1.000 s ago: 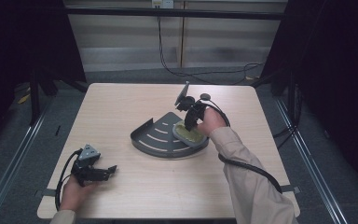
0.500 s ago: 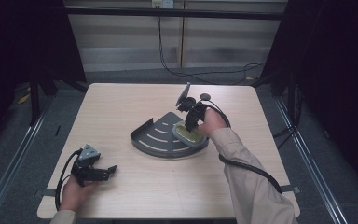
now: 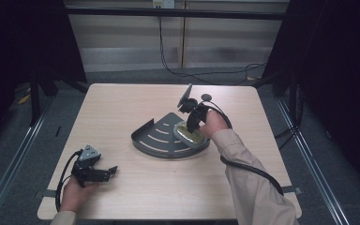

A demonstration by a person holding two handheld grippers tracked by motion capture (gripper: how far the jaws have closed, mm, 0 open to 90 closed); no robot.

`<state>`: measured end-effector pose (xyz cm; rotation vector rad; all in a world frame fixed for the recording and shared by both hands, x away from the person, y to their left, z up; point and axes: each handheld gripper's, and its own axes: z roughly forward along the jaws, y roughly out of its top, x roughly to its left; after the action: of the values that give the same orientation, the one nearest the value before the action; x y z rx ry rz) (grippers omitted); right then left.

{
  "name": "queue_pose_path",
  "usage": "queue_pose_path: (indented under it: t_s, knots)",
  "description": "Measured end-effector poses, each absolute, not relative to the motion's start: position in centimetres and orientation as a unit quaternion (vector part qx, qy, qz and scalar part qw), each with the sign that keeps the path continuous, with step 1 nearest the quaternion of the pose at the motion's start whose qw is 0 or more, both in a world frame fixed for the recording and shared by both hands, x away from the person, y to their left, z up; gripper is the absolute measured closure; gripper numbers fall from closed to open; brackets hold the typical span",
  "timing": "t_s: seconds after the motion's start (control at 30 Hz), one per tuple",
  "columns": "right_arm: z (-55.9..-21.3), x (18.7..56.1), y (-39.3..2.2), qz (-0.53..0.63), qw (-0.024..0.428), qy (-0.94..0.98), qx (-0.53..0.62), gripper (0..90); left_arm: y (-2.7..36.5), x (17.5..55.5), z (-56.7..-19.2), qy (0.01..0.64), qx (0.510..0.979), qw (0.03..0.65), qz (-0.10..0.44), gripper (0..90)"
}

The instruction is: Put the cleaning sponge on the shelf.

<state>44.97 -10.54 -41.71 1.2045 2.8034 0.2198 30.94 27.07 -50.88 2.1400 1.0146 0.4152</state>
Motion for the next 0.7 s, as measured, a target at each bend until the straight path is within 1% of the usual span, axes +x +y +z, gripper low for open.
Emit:
queue_pose_path:
  t_s: [0.57, 0.6, 0.67, 0.7]
  knots:
    - [-41.98, 44.86, -11.07, 0.073, 0.041, 0.913, 0.400, 70.0, 27.07, 30.94, -50.88, 0.394, 0.830, 0.360, 0.161, 13.6]
    - [-41.99, 44.87, -11.11, 0.074, 0.042, 0.912, 0.400, 67.2, 27.07, 30.94, -50.88, 0.394, 0.830, 0.360, 0.161, 13.6]
    - [-42.08, 44.93, -11.26, 0.075, 0.050, 0.913, 0.397, 57.6, 27.07, 30.94, -50.88, 0.394, 0.830, 0.360, 0.161, 13.6]
    - [-42.14, 44.89, -11.31, 0.073, 0.050, 0.910, 0.406, 49.5, 27.07, 30.94, -50.88, 0.394, 0.830, 0.360, 0.161, 13.6]
